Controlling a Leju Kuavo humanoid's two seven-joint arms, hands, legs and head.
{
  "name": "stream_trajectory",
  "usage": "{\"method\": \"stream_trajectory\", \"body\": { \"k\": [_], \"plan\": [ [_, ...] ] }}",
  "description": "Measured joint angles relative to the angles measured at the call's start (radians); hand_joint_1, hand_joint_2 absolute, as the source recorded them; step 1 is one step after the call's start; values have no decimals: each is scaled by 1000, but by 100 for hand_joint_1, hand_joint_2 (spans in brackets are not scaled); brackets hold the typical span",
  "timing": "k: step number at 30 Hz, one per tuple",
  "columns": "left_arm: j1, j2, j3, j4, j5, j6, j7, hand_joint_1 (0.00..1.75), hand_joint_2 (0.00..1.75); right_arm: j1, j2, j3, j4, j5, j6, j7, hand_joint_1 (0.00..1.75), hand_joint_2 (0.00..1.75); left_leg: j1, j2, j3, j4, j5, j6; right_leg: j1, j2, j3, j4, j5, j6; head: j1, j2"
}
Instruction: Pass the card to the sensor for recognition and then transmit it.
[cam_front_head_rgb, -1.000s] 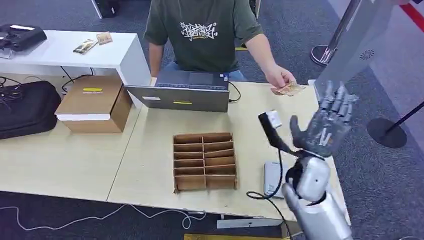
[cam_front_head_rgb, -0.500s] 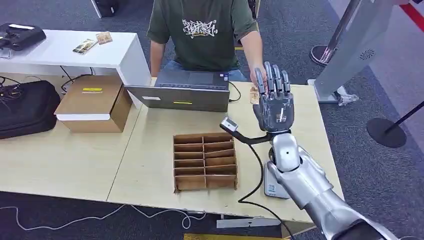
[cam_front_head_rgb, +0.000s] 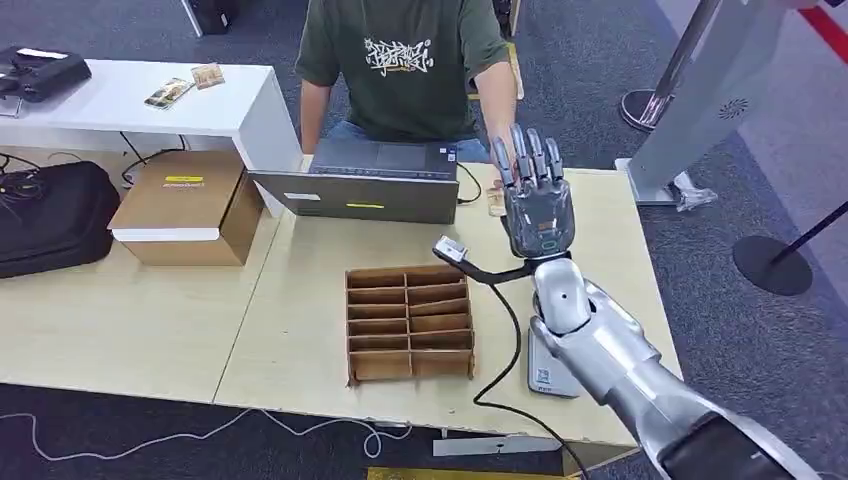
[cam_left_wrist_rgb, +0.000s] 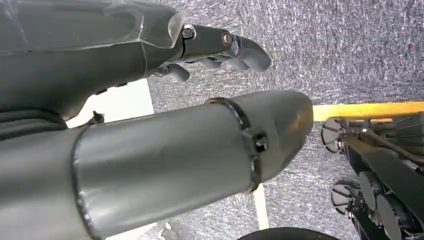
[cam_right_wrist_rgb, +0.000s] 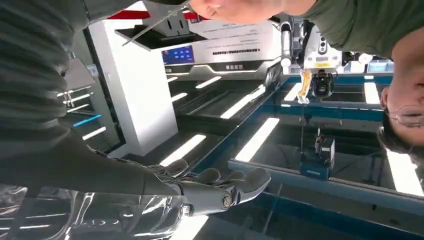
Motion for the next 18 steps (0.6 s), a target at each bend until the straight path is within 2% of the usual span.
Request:
{"method": "stream_trajectory", "body": {
  "k": [1, 2, 3, 4, 9, 18],
  "plan": [
    [0, 0, 0, 0, 0, -1, 0, 0, 0, -2, 0, 2, 5, 0, 0, -3, 0, 175, 0, 0, 0, 0, 0, 0, 0, 0, 0, 0, 0, 0, 0, 0],
    [0, 0, 0, 0, 0, -3, 0, 0, 0, -3, 0, 2, 8, 0, -2, -4, 14, 175, 0, 0, 0, 0, 0, 0, 0, 0, 0, 0, 0, 0, 0, 0],
    [0, 0, 0, 0, 0, -3, 0, 0, 0, -4, 0, 2, 10, 0, -2, -7, 150, 175, 0, 0, 0, 0, 0, 0, 0, 0, 0, 0, 0, 0, 0, 0],
    [0, 0, 0, 0, 0, -3, 0, 0, 0, -4, 0, 2, 14, 0, -2, -16, 175, 175, 0, 0, 0, 0, 0, 0, 0, 0, 0, 0, 0, 0, 0, 0],
    [2, 2, 0, 0, 6, -7, 1, 0, 0, -3, 0, -5, 26, 0, -2, -41, 175, 175, 0, 0, 0, 0, 0, 0, 0, 0, 0, 0, 0, 0, 0, 0],
    [4, 6, 0, -2, 10, -10, 1, 0, 0, -4, 0, -7, 42, 0, -2, -43, 175, 175, 0, 0, 0, 0, 0, 0, 0, 0, 0, 0, 0, 0, 0, 0]
  ]
}}
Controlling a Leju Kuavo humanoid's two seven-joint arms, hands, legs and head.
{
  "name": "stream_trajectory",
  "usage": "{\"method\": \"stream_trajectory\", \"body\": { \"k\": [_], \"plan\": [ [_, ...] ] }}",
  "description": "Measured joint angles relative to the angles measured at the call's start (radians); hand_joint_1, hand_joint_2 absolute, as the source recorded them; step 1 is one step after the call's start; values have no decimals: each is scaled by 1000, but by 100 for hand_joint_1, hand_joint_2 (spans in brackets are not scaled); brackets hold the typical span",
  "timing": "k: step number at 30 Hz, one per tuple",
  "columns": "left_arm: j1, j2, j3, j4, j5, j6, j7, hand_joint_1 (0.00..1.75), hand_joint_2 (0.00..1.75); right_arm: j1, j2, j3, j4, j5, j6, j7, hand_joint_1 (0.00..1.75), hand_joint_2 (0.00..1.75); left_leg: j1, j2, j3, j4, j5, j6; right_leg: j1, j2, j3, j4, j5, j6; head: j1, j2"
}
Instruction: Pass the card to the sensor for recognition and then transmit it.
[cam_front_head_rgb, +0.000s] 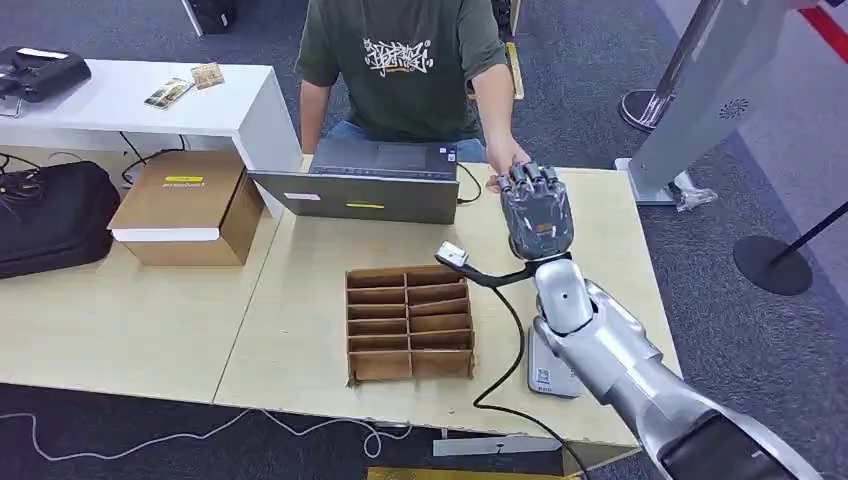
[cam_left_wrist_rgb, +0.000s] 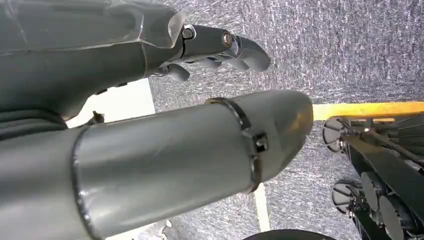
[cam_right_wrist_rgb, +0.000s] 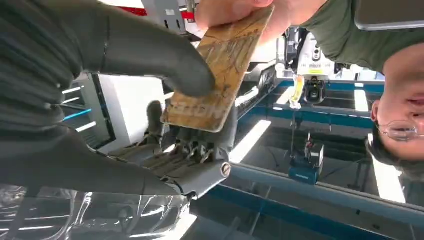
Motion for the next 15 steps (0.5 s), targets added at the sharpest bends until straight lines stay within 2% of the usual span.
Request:
{"method": "stream_trajectory", "body": {
  "k": [15],
  "plan": [
    [0, 0, 0, 0, 5, 0, 10, 0, 0, 1, 14, -24, 5, 0, 0, -39, 175, 175, 0, 0, 0, 0, 0, 0, 0, 0, 0, 0, 0, 0, 0, 0]
  ]
}}
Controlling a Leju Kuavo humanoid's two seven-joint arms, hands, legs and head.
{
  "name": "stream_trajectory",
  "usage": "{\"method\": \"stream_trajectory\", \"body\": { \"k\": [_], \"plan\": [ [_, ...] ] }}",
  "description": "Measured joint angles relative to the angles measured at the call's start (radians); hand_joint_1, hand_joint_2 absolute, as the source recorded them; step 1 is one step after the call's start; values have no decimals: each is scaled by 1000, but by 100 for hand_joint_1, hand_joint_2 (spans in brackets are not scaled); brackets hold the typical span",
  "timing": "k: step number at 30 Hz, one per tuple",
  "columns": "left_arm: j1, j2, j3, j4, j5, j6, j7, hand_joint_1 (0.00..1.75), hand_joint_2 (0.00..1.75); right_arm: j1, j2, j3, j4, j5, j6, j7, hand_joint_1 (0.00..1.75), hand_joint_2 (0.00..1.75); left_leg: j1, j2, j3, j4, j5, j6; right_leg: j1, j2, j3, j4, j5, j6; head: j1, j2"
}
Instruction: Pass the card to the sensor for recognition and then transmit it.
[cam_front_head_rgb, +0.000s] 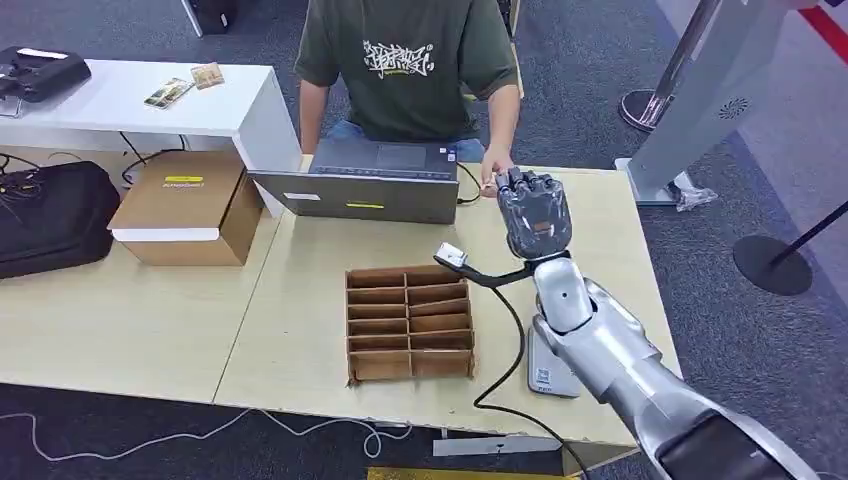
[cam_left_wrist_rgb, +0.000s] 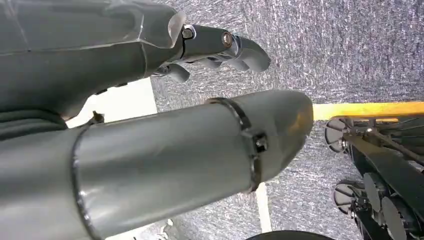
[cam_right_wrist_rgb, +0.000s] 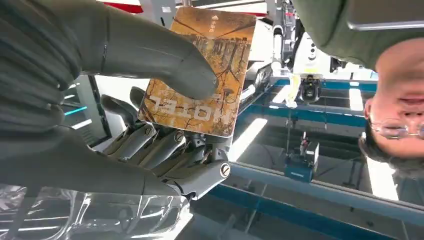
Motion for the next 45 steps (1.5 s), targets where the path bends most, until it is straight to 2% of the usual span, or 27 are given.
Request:
{"method": "stream_trajectory", "body": {
  "k": [1, 3, 5, 8, 11, 13, 18, 26, 32, 45],
  "plan": [
    [0, 0, 0, 0, 2, 0, 0, 0, 0, 2, 5, -9, 0, -5, 0, -16, 175, 175, 0, 0, 0, 0, 0, 0, 0, 0, 0, 0, 0, 0, 0, 0],
    [1, -1, 0, 0, 6, 2, 0, 0, 0, 9, 28, -60, 3, -73, 11, -91, 175, 175, 0, 0, 0, 0, 0, 0, 0, 0, 0, 0, 0, 0, 0, 0],
    [2, -3, 0, 0, 10, 2, 0, 0, 0, 21, 71, -165, 0, -207, 76, -189, 175, 175, 0, 0, 0, 0, 0, 0, 0, 0, 0, 0, 0, 0, 0, 0],
    [5, -7, 0, 0, 13, 2, 0, 0, 0, 40, 121, -305, -32, -357, 200, -271, 175, 175, 0, 0, 0, 0, 0, 0, 0, 0, 0, 0, 0, 0, 0, 0],
    [6, -10, 0, 0, 7, 5, 4, 0, 0, 74, 152, -421, -95, -558, 365, -335, 175, 175, 0, 0, 0, 0, 0, 0, 0, 0, 0, 0, 0, 0, 0, 0],
    [6, -10, 0, 0, 2, 6, 8, 0, 0, 106, 166, -485, -150, -660, 448, -355, 175, 175, 0, 0, 0, 0, 0, 0, 0, -1, 0, 0, 0, 0, 0, 0],
    [6, -12, 0, 0, -2, 16, 9, 0, 0, 207, 175, -601, -303, -803, 525, -362, 175, 175, 0, -1, -1, 0, -1, 1, 0, -1, 0, -1, 0, 0, 0, 0],
    [5, -24, 0, 0, 3, 23, 9, 0, 0, 374, 176, -677, -518, -829, 563, -349, 175, 175, 0, 0, 0, 0, -2, 0, 0, -1, -1, -1, 0, 0, 0, 0],
    [3, -27, 0, 0, -1, 24, 9, 0, 0, 437, 173, -701, -593, -822, 611, -329, 175, 175, 0, 0, 0, 0, -2, 0, 0, 0, -1, -1, 0, 0, 0, 0],
    [-3, -31, 0, 0, 1, 32, 10, 0, 0, 536, 141, -812, -635, -842, 634, -320, 175, 175, 0, 1, 0, 0, -2, 0, 0, 0, -1, -1, 0, 0, 0, 0]
  ]
}}
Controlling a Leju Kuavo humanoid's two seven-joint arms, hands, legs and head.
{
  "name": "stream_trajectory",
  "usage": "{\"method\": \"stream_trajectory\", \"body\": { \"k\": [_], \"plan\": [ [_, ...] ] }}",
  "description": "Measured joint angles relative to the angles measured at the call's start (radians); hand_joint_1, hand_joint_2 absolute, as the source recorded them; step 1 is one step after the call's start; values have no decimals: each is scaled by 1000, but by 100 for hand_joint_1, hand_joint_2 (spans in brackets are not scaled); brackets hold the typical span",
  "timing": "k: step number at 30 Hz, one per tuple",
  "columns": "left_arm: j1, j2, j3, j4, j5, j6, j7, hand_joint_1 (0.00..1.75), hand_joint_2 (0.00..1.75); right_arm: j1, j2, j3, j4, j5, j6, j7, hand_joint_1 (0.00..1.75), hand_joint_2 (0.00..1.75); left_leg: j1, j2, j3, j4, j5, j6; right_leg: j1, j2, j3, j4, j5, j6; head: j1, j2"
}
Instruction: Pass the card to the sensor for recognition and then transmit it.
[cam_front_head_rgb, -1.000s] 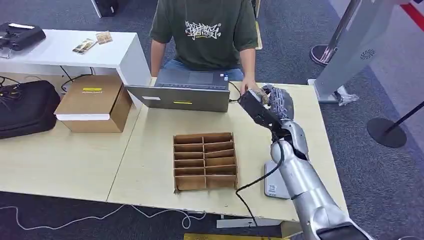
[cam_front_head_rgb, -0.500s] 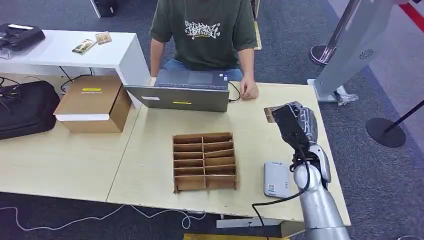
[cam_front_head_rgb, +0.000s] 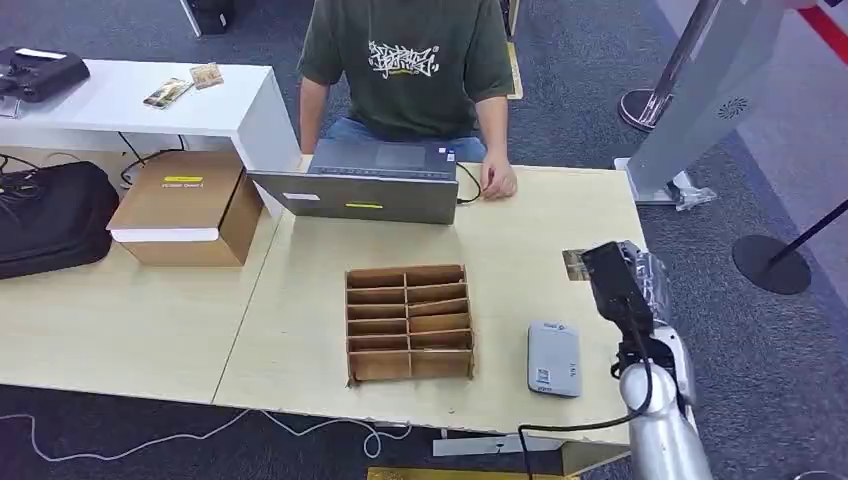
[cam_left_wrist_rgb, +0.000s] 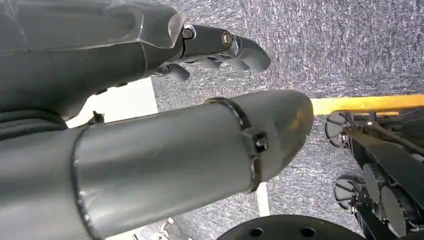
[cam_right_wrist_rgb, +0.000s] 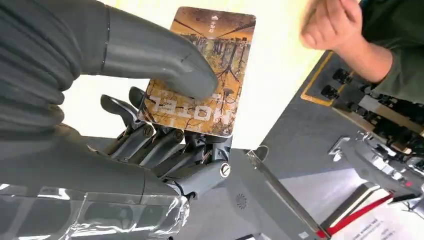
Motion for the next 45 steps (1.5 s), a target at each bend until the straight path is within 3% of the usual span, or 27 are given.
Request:
{"method": "stream_trajectory", "body": {
  "k": [5, 12, 25, 29, 36, 40, 45],
  "plan": [
    [-2, -1, 0, 0, 0, 3, 0, 0, 0, 39, 0, -23, -23, -6, -2, 2, 175, 175, 0, 0, 0, 0, 0, 0, 0, 0, 0, 0, 0, 0, 0, 0],
    [-5, -2, 0, 0, 5, 9, 12, 0, 0, 178, 15, -91, -113, -22, -4, 0, 175, 175, 0, 0, 0, 0, -2, 0, 0, 0, 0, 0, -1, 0, 0, 0],
    [-7, -22, 0, 0, 23, 17, 12, 0, 0, 337, 139, -104, -275, 56, -5, 43, 175, 175, 0, 0, 0, 0, -2, 1, 0, 0, 0, 0, -2, -1, 0, 0],
    [-7, -24, 0, 0, 19, 17, 12, 0, 0, 361, 168, -104, -294, 50, 8, 51, 175, 175, 0, 0, 0, 0, -2, 1, 0, 0, 0, 0, -2, -1, 0, 0],
    [-7, -24, 0, 0, 19, 17, 13, 0, 0, 366, 175, -104, -297, 48, 11, 52, 175, 175, 0, 0, 0, 0, -2, 1, 0, 0, 0, 0, -2, -1, 0, 0],
    [-11, -24, 0, 0, 11, 18, 18, 0, 0, 373, 221, -92, -298, 29, 33, 58, 175, 175, 0, 0, 0, 0, -2, 1, 0, 0, 0, 0, -2, -1, 0, 0],
    [-16, -24, 0, 0, -2, 21, 18, 0, 0, 370, 238, -64, -274, -18, 25, 64, 175, 175, 0, 0, 0, -1, -2, 1, 0, 0, 0, 0, -2, -1, 0, 0]
  ]
}}
